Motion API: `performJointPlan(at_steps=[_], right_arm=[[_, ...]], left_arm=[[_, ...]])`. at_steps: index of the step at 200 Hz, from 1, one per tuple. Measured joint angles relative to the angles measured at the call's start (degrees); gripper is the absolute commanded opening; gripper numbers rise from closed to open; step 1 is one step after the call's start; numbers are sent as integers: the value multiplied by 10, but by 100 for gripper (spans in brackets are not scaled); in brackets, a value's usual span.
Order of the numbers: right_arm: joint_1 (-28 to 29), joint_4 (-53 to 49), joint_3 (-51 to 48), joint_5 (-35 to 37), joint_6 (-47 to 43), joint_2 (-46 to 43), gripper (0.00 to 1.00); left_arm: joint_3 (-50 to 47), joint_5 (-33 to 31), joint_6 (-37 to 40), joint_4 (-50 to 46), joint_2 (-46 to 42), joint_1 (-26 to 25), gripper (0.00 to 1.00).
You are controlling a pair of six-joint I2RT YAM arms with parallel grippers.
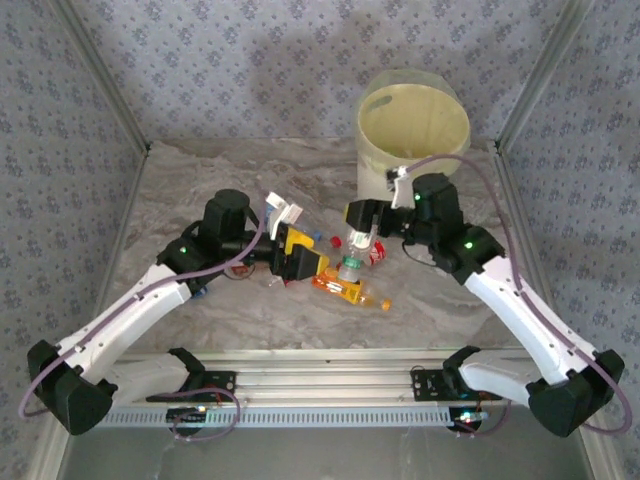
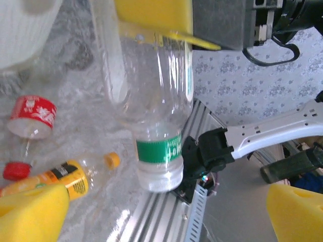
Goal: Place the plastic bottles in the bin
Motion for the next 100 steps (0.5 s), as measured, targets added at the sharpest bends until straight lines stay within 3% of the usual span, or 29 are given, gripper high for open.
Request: performJointPlan(at_steps=[55,100], right_arm=[[-63,-54,113,78,-92,0,68],[-96,-54,197,133,-156,40,68]], left_arm=[[40,-36,106,14,15,-9,100],[-9,-79,119,143,16,-10,100]])
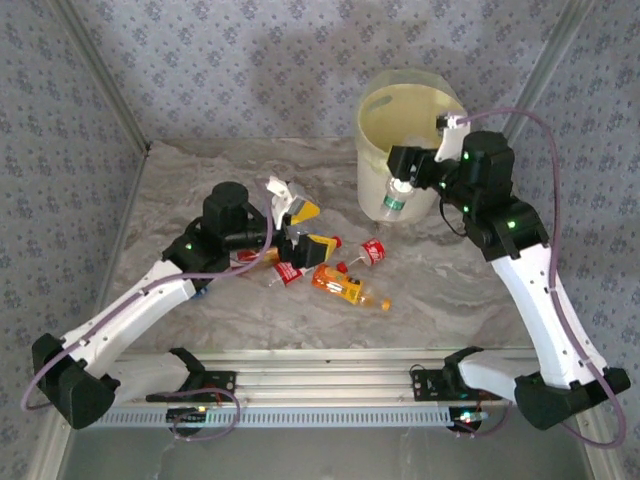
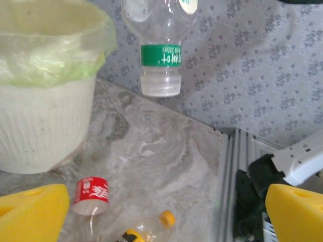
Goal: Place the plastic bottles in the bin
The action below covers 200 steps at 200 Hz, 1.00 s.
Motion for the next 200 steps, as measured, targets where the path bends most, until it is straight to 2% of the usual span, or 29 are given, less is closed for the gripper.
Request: performJointPlan(at_steps=[45,89,142,178,200], right_arm=[[-19,13,83,41,-50,75,68],[-28,35,156,85,-100,151,68],[-52,33,279,123,-142,284,68],[-68,-6,367,108,-149,382,70],[-77,-32,384,86,-142,423,71]], left_arm=[[-80,-47,-20,132,-12,0,100],[-99,-60,-38,188,-27,0,100],[-99,-60,-45,196,-31,0,100],[-99,-60,-45,193,-31,0,100],[-99,-61,-41,185,-31,0,100]])
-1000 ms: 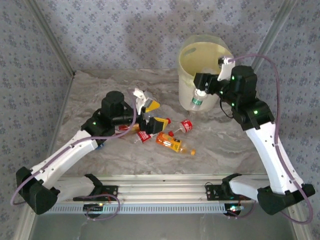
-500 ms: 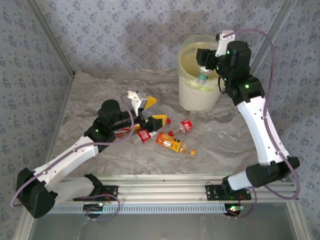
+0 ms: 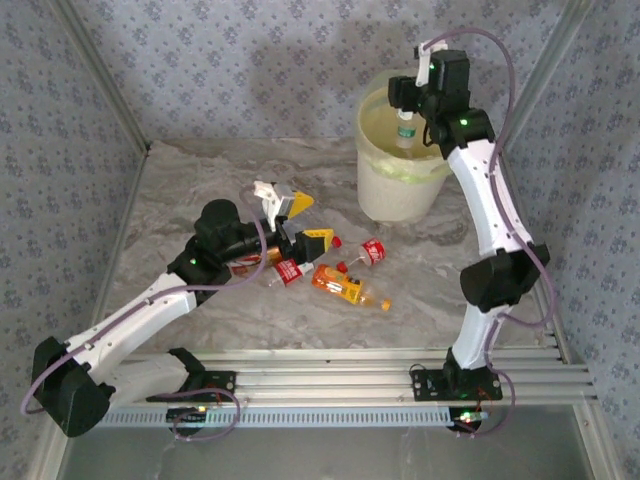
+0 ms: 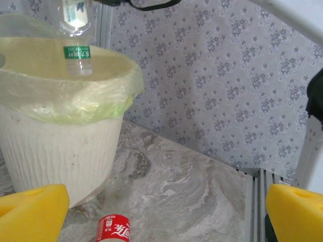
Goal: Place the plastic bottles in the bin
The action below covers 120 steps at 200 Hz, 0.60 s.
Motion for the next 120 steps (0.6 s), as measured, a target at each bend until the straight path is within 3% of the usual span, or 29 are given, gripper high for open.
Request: performJointPlan(at_steps=[49,120], right_arm=[[-9,-64,0,-77,41,51,73],[-26,-111,13,-119,93,59,99]], left_arm=[[0,-2,12,-18,1,-2,100],[-22,-8,22,-21,1,-8,100]])
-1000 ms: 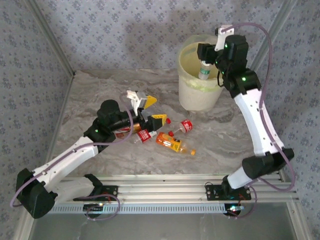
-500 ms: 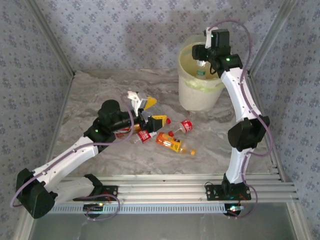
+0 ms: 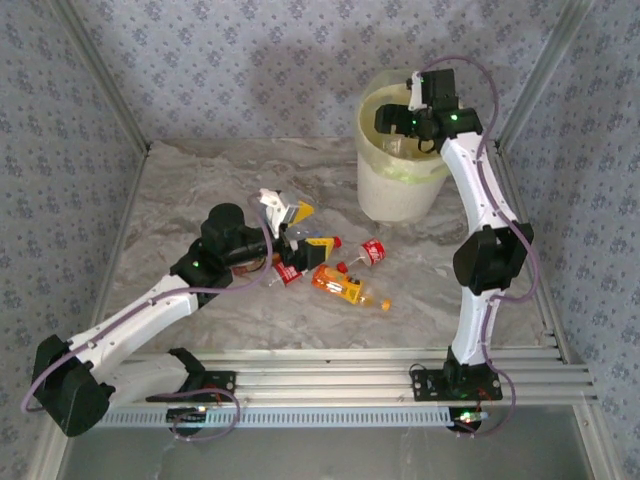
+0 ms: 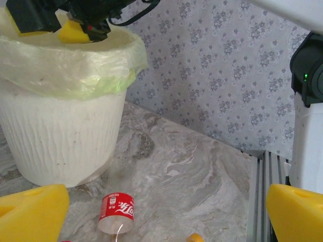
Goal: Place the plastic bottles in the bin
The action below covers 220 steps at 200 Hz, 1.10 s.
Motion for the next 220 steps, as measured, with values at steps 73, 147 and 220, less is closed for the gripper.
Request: performJointPlan(at_steps=[73,147,220], right_arm=[[19,-14,-73,13,5,-148,100],[132,37,-334,19,16,-424,100],[217,32,-530,22,59,-591,100]], left_arm=[[-3,-8,15,-22,3,-11,100],[9,-11,35,-66,3,7,100],[76,-32,64,-160,18,30,100]])
